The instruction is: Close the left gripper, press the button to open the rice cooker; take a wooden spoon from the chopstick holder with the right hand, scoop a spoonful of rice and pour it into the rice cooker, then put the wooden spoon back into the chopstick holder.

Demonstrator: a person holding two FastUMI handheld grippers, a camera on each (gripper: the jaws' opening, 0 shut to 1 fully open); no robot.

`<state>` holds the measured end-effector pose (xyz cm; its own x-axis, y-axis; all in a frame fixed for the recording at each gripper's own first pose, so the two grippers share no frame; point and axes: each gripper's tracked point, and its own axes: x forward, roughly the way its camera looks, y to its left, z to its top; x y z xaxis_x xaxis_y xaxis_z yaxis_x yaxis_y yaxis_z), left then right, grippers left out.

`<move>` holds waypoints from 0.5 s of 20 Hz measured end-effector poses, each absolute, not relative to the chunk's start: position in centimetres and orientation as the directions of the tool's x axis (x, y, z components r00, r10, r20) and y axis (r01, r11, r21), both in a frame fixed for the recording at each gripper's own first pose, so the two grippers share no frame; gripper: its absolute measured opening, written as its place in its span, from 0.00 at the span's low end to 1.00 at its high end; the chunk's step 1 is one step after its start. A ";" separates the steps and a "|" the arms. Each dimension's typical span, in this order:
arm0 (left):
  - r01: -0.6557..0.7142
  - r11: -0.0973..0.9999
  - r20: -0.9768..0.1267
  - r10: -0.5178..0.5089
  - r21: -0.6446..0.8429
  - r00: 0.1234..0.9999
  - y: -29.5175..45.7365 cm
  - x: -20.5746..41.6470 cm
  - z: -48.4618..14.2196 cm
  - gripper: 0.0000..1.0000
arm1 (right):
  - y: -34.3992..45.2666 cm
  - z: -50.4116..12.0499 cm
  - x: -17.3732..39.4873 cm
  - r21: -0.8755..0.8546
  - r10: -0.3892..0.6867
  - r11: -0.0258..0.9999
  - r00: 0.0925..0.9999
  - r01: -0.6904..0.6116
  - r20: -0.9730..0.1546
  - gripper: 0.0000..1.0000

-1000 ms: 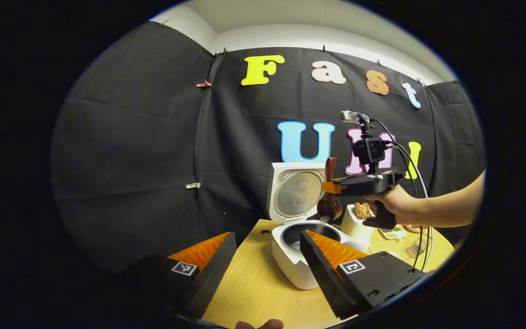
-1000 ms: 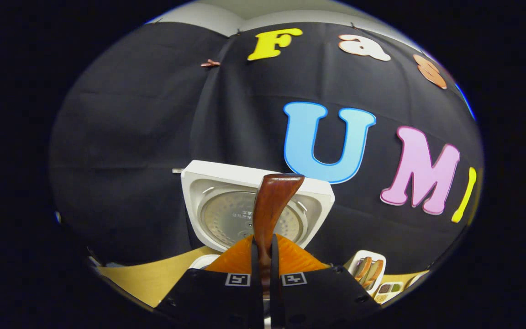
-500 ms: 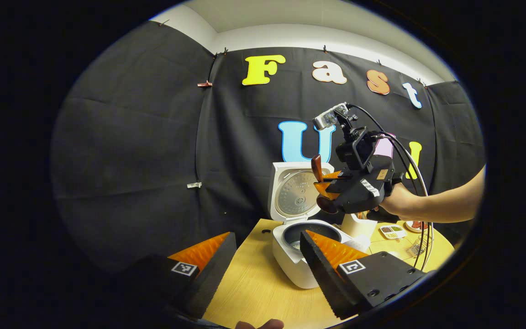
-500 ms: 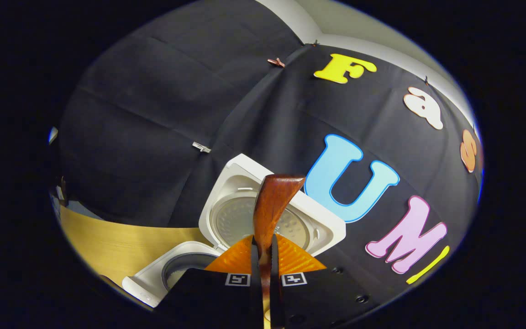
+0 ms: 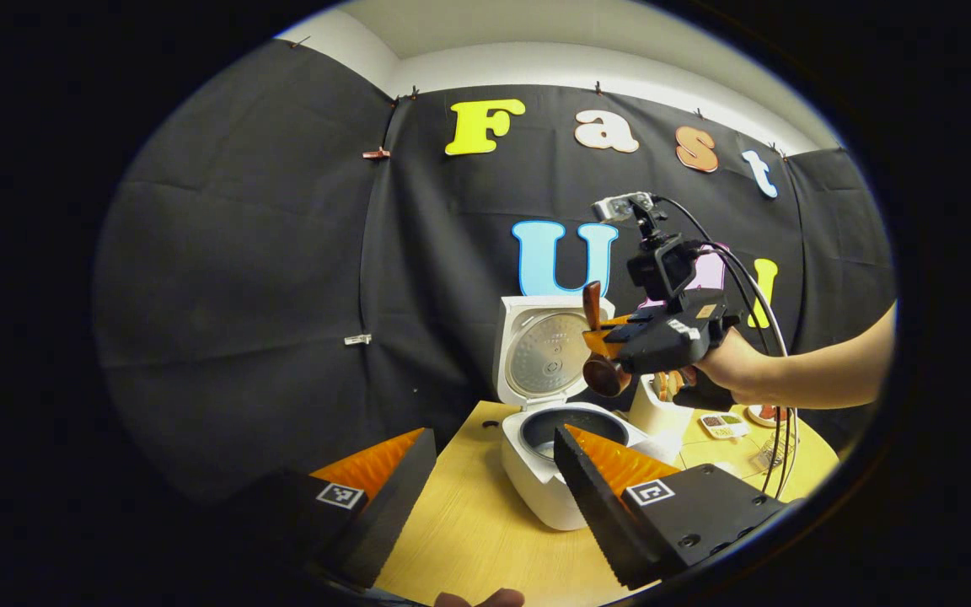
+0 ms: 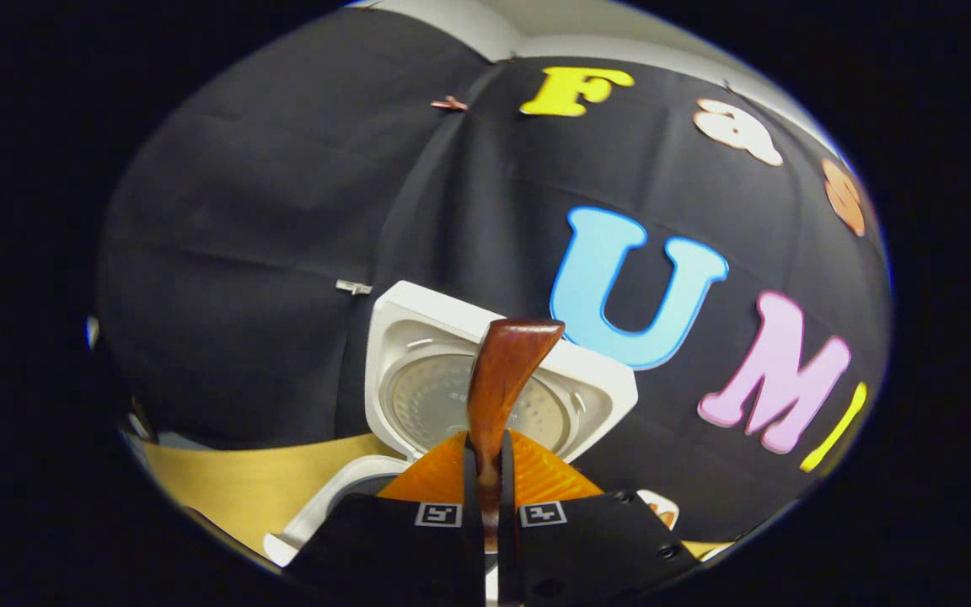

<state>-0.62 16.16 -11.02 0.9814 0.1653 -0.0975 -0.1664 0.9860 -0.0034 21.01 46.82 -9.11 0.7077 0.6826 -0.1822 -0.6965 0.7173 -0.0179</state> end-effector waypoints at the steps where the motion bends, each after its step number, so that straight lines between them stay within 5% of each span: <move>1: -0.164 0.986 -0.098 0.163 -0.006 0.982 15.9 -0.6 -11.0 0.97 | 46.3 -9.4 21.1 0.059 0.686 0.721 0.701 -0.690 -0.194 0.10; 6: -0.164 0.986 -0.100 0.164 0.010 0.981 15.0 -0.3 -10.9 0.98 | 42.4 -8.3 21.8 0.387 0.696 0.697 0.699 -0.603 -0.163 0.10; 10: -0.154 0.988 -0.096 0.155 0.013 0.983 13.4 -0.5 -10.5 0.99 | 36.8 -6.7 21.6 0.387 0.672 0.705 0.734 -0.594 -0.098 0.10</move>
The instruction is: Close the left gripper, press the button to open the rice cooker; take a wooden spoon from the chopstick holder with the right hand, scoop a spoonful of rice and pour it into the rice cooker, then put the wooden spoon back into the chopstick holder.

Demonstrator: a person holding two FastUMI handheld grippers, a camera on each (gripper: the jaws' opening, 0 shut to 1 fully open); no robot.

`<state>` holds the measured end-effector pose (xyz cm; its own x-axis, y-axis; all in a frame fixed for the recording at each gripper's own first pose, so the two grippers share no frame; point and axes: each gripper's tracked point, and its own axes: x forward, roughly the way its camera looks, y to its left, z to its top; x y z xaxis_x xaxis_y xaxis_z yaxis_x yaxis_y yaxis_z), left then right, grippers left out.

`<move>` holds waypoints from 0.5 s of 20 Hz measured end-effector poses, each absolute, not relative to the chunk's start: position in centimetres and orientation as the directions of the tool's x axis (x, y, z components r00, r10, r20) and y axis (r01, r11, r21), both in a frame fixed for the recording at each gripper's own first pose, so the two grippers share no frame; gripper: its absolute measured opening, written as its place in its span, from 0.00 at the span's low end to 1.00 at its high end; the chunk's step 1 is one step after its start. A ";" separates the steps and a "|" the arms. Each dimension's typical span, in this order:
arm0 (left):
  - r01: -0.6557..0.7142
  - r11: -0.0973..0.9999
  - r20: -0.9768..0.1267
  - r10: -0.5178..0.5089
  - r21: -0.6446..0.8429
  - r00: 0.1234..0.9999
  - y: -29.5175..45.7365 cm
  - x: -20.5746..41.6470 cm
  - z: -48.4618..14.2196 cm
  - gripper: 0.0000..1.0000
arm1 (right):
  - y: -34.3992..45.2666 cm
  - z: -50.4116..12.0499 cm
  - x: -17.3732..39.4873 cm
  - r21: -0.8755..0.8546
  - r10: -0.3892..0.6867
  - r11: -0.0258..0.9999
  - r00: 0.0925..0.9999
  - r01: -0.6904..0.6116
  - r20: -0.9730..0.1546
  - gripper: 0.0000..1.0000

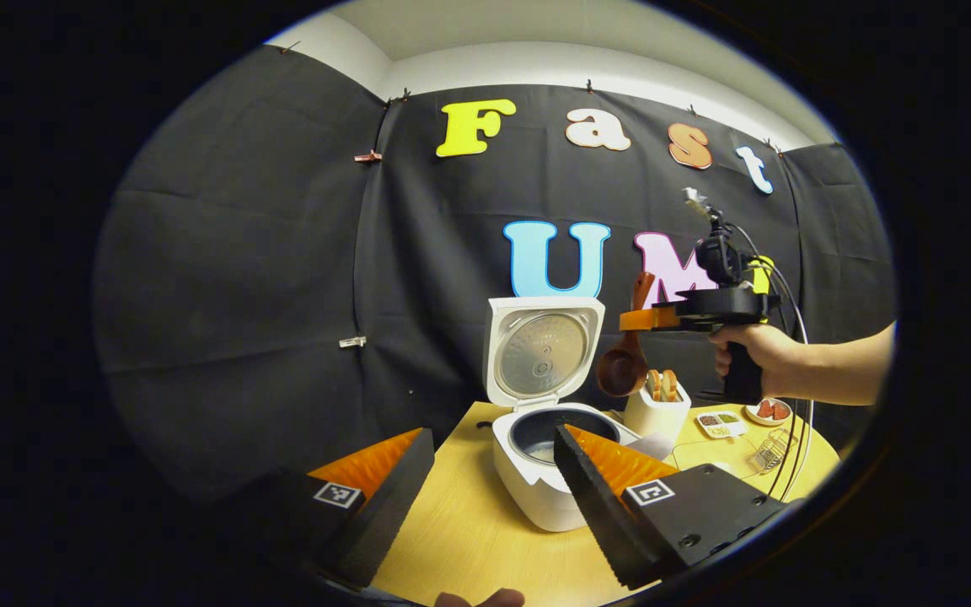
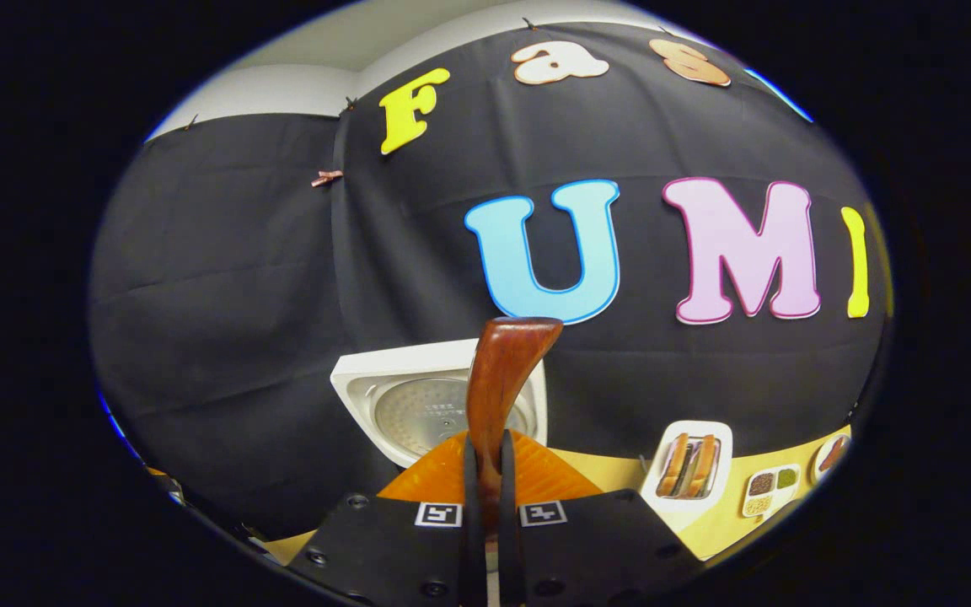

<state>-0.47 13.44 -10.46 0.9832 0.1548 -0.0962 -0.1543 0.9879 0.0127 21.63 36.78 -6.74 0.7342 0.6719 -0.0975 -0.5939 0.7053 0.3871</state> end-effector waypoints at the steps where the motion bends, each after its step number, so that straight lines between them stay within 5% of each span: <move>1: -0.152 0.988 -0.096 0.152 0.011 0.984 13.0 -0.5 -10.5 0.98 | 35.2 -6.0 21.5 0.390 0.666 0.705 0.742 -0.593 -0.076 0.10; 10: -0.144 0.989 -0.076 0.146 0.036 0.986 9.0 0.6 -8.9 0.98 | 17.5 -6.5 20.5 0.382 0.536 0.785 0.844 -0.488 -0.023 0.10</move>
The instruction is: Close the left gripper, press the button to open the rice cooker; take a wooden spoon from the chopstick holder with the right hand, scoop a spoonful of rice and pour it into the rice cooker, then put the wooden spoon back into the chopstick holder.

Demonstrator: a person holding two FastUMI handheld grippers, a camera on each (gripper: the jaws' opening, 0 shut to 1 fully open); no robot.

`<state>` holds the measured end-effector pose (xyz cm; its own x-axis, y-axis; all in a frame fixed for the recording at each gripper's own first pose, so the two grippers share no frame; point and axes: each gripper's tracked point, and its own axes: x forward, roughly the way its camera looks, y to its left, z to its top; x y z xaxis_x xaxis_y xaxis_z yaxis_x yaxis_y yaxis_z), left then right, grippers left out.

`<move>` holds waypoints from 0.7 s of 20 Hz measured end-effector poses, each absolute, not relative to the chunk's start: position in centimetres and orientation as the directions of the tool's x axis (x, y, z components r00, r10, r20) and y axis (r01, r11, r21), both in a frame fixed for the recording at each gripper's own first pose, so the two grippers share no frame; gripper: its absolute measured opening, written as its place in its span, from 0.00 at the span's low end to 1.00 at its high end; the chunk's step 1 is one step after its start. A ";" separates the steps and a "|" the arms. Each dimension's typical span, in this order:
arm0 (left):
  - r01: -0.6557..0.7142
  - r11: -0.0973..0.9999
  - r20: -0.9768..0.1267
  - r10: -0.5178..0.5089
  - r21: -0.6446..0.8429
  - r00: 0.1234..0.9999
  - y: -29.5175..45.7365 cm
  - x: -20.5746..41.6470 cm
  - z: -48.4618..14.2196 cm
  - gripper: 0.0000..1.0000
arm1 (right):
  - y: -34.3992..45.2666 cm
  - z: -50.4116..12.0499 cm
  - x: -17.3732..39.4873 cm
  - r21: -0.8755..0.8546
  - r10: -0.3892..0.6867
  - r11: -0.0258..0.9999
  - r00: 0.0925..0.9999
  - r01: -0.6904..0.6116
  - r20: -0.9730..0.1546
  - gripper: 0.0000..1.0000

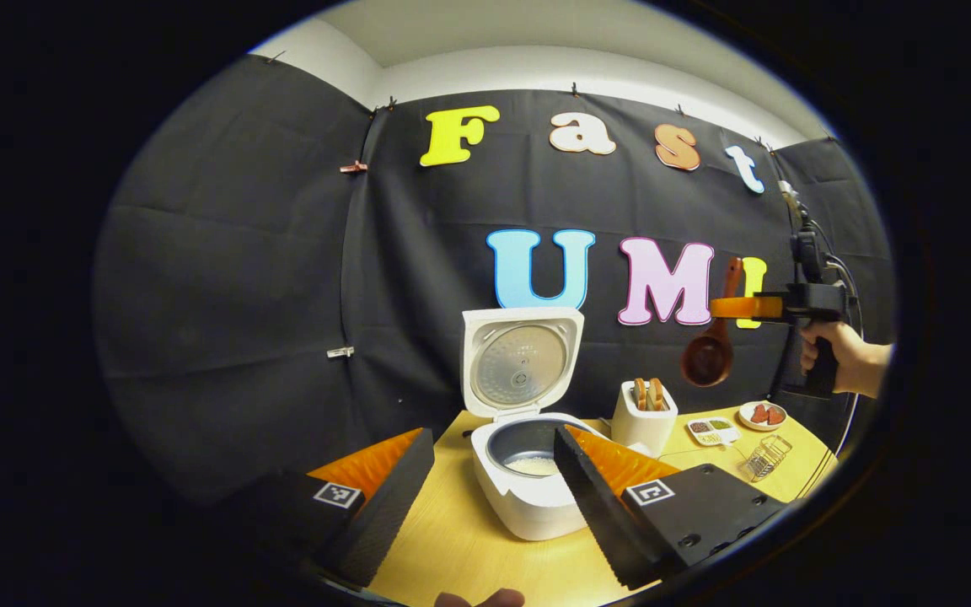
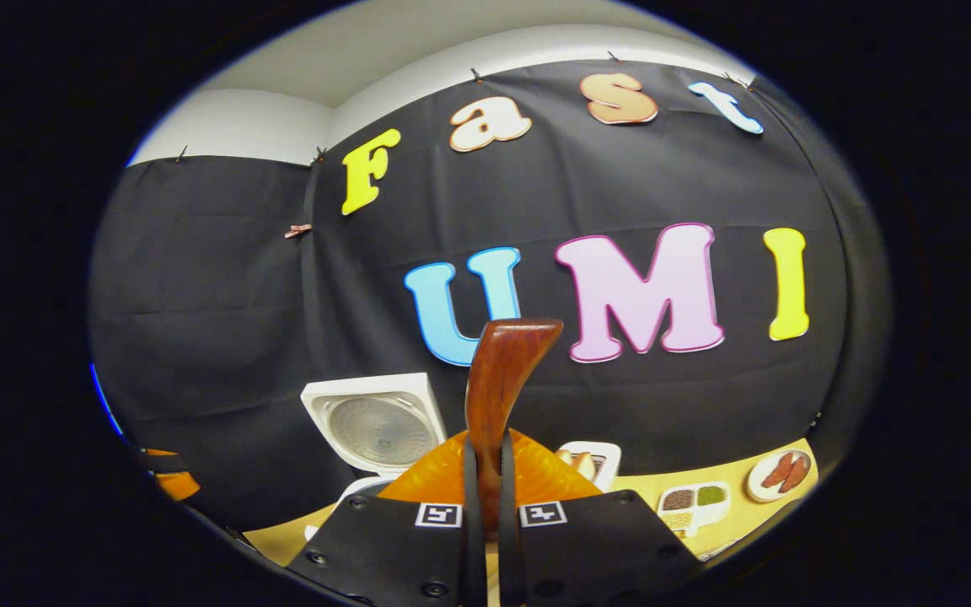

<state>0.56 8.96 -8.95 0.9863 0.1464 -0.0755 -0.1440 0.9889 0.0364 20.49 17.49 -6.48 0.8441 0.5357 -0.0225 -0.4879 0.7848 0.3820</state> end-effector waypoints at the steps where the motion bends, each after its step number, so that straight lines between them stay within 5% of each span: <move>1: -0.140 0.989 -0.074 0.143 0.039 0.987 8.4 0.6 -8.8 0.98 | 15.5 -6.9 20.5 0.373 0.515 0.800 0.857 -0.469 -0.027 0.10; 14: -0.129 0.990 -0.063 0.133 0.064 0.989 0.7 1.8 -7.3 0.98 | -3.2 -21.0 19.5 0.385 0.296 0.903 0.925 -0.189 -0.239 0.10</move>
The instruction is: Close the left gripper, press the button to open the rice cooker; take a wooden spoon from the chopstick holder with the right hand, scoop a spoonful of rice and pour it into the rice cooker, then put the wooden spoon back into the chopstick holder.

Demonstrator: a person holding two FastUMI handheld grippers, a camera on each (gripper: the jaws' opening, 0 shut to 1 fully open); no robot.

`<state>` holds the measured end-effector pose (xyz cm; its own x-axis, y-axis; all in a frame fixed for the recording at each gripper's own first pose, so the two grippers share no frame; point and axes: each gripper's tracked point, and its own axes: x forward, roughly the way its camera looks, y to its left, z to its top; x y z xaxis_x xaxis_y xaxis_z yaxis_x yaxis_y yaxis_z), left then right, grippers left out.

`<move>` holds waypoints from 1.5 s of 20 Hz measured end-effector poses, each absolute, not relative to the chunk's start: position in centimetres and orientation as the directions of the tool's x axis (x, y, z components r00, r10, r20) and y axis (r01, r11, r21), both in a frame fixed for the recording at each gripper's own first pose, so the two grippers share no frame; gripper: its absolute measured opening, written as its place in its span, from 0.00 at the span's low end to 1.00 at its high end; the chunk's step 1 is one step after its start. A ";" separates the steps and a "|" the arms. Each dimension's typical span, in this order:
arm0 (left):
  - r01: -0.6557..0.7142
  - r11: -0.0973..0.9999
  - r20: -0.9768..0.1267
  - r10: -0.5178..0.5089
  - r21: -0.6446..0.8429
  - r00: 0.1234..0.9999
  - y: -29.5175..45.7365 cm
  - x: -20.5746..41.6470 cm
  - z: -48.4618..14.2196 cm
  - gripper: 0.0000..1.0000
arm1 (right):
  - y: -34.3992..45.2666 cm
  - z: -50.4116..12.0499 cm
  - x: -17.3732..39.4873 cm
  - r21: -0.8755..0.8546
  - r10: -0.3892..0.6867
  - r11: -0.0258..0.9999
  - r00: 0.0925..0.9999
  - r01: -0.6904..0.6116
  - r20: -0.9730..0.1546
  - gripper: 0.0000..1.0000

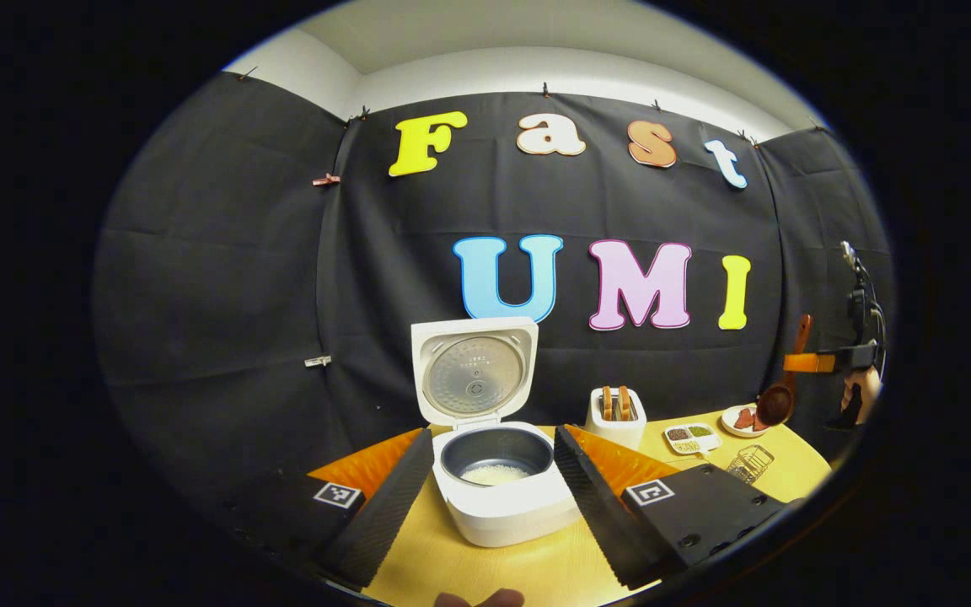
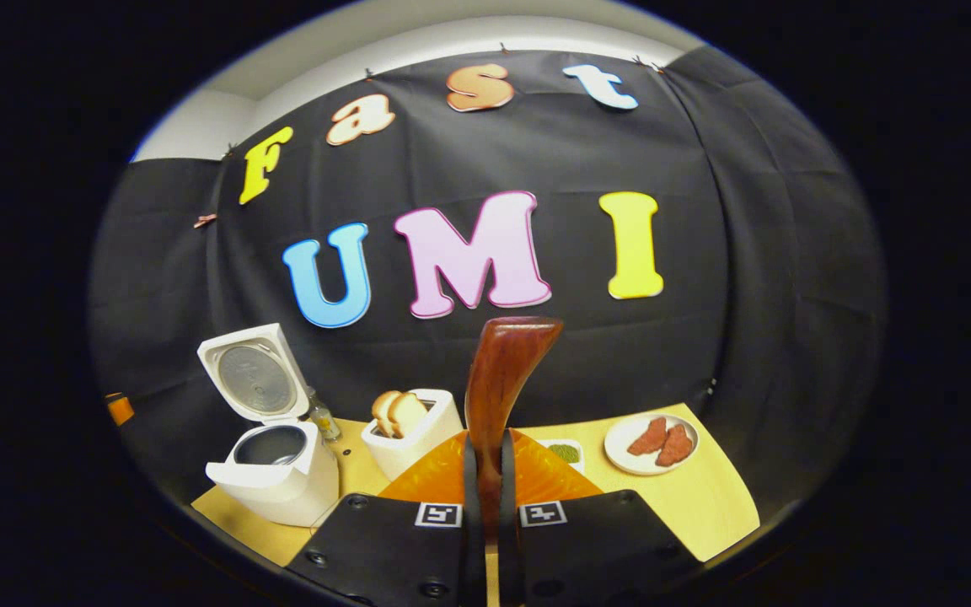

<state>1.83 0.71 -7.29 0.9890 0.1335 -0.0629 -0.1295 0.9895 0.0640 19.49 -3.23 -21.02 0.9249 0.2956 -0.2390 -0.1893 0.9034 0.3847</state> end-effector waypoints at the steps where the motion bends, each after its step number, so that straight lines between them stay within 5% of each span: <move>1: -0.131 0.989 -0.065 0.135 0.064 0.989 0.2 2.0 -7.1 0.98 | -3.8 -22.5 19.5 0.389 0.287 0.905 0.923 -0.174 -0.257 0.10; 17: -0.225 0.974 -0.068 0.227 0.035 0.972 -3.1 1.7 -5.8 0.98 | -4.0 -38.9 21.3 0.452 0.338 0.885 0.816 -0.107 -0.469 0.11; 23: -0.219 0.975 -0.072 0.221 0.034 0.972 -3.5 2.2 -6.1 0.98 | -4.7 -39.4 21.5 0.484 0.332 0.872 0.809 -0.068 -0.485 0.18; 24: -0.215 0.976 -0.069 0.217 0.034 0.974 -3.6 2.3 -5.9 0.98 | -5.2 -39.4 21.3 0.484 0.321 0.874 0.811 -0.054 -0.489 0.27; 25: -0.211 0.977 -0.064 0.212 0.033 0.975 -3.7 2.5 -5.7 0.98 | -5.5 -39.3 21.0 0.484 0.314 0.874 0.810 -0.043 -0.495 0.18; 28: -0.197 0.980 -0.057 0.198 0.031 0.979 -3.5 2.9 -5.5 0.98 | -6.8 -39.1 20.0 0.457 0.285 0.889 0.809 -0.024 -0.513 0.55; 30: -0.185 0.982 -0.053 0.186 0.025 0.981 -3.4 3.1 -5.4 0.98 | -7.6 -38.4 19.0 0.446 0.268 0.895 0.811 -0.011 -0.519 0.65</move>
<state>3.12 -3.40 -5.43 0.9810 0.1864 -0.0529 -0.1853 0.9824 0.0253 19.01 -7.56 -38.45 0.8112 0.2684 -0.5195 -0.0108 0.8951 0.4457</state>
